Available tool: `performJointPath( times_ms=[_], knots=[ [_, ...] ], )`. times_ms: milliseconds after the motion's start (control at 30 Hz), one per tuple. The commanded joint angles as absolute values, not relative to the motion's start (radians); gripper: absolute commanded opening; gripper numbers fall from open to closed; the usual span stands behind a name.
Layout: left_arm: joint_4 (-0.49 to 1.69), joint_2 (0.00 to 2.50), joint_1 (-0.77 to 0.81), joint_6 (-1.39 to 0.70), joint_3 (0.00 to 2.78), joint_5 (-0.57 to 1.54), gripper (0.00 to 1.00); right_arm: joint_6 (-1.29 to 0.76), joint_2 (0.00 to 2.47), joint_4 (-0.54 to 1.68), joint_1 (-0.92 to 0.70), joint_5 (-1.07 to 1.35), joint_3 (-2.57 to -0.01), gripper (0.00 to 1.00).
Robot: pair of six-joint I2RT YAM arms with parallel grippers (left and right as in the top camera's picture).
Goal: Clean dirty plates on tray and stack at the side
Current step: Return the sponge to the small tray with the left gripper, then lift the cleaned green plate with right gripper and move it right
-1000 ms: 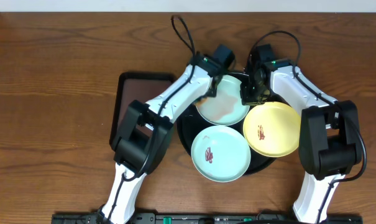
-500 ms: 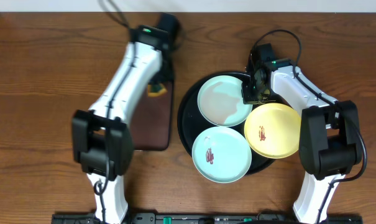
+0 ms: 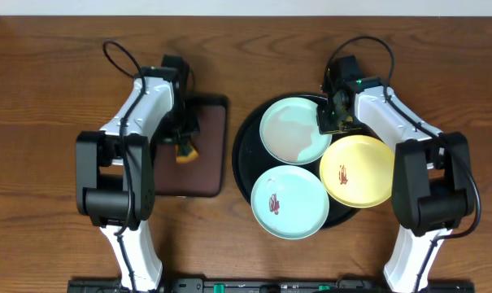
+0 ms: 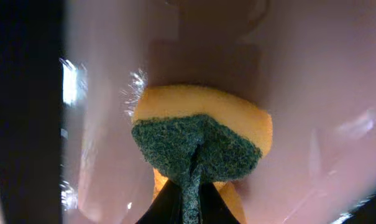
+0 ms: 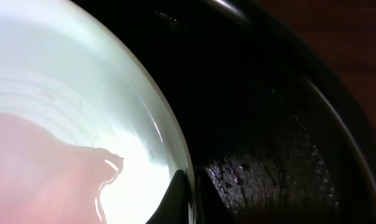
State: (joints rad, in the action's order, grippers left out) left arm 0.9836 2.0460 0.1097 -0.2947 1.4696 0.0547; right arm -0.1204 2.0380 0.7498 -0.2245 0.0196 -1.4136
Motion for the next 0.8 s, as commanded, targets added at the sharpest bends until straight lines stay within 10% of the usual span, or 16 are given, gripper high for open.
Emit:
performJointPath(
  times_ms=[0, 367, 767],
  knots=[
    [0.986, 2.032, 0.110, -0.263, 1.475, 0.068, 0.29, -0.095, 1.952, 0.752, -0.211, -0.048, -1.408, 0.01],
    [1.013, 1.803, 0.110, -0.264, 1.498, 0.068, 0.76, -0.070, 1.769, 0.752, -0.269, -0.289, -1.408, 0.01],
    [1.038, 1.699, 0.110, -0.263, 1.498, 0.067, 0.80, 0.009, 1.698, 0.754, -0.532, -0.751, -1.408, 0.01]
  ],
)
